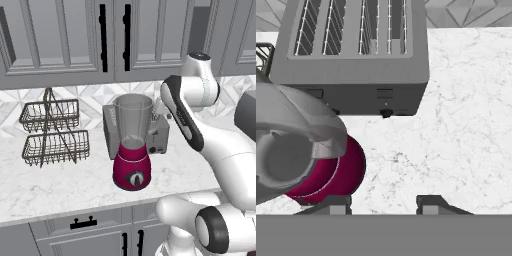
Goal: Close the lid blender by securely placing the lid on top.
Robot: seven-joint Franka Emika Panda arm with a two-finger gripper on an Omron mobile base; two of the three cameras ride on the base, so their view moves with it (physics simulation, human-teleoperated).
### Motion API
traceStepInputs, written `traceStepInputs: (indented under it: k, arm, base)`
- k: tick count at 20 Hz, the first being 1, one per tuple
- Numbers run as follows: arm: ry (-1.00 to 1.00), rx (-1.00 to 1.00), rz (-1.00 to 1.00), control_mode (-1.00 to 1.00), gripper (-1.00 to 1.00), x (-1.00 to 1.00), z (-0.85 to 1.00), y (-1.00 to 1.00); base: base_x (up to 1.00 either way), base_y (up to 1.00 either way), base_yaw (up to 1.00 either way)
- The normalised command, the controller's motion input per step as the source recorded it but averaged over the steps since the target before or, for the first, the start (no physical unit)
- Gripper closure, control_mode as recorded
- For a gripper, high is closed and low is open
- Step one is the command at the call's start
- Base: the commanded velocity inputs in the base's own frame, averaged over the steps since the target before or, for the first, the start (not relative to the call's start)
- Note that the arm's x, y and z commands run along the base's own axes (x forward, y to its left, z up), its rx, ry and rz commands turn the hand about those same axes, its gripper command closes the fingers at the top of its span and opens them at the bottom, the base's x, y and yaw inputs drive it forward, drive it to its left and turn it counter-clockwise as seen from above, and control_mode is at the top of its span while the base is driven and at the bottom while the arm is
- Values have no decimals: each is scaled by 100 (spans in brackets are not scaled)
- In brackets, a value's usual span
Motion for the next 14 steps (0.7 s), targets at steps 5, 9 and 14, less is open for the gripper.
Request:
traceStepInputs:
  k: [5,9,14]
  arm:
    - [0,-4,0,-100,-100,-9,-4,2]
    - [3,-1,-20,-100,-100,-45,-40,-22]
    - [0,-1,-16,-100,-100,-35,-47,-96]
  base:
    - [0,0,0]
    - [0,0,0]
    - [0,0,0]
